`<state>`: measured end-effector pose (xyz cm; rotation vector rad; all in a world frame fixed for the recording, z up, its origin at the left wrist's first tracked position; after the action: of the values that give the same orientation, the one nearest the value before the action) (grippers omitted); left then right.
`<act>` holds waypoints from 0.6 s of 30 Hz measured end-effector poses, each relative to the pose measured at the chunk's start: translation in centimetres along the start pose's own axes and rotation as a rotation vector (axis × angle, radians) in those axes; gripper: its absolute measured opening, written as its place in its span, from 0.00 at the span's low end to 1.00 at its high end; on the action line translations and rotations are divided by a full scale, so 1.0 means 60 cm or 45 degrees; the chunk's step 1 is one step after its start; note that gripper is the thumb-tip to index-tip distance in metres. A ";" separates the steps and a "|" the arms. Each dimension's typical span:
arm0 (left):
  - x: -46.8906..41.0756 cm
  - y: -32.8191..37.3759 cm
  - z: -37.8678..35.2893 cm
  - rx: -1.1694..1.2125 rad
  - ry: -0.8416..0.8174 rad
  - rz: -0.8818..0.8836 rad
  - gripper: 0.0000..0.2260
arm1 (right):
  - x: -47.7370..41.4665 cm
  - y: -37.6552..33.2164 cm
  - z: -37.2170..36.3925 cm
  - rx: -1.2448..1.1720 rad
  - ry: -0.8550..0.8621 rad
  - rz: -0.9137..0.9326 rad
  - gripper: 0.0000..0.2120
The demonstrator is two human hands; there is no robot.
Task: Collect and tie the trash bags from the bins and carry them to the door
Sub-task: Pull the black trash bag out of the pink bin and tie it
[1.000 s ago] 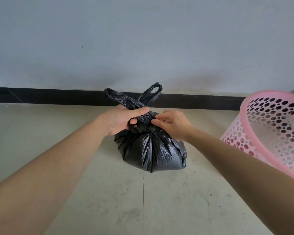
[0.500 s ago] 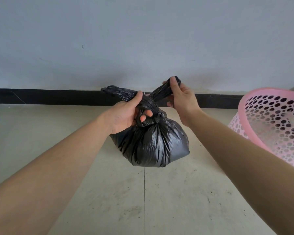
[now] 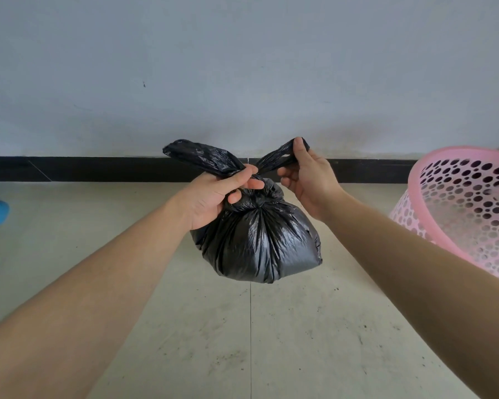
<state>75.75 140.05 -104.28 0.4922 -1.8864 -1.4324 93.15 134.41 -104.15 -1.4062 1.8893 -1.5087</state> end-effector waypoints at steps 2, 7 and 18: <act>0.002 -0.002 0.004 -0.018 0.024 0.020 0.10 | 0.003 -0.003 -0.006 0.009 0.017 0.029 0.14; 0.002 -0.013 0.009 0.081 -0.054 0.133 0.08 | 0.010 -0.005 -0.017 0.007 0.149 0.104 0.14; -0.002 -0.024 0.021 0.146 -0.008 0.138 0.13 | 0.032 0.023 0.003 0.113 -0.122 -0.289 0.18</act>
<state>74.74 140.56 -105.84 0.4332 -1.9775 -1.2627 91.77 132.62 -104.87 -1.6657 1.6313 -1.5738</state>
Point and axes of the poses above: each hand's wrist, its own x-axis away from the middle knuckle, its own z-axis out of the back of the hand, y = z × x, the point moved 4 cm from there along -x, towards the middle knuckle, and after that the axes turned 5 degrees about -x, right-handed, at the moved point
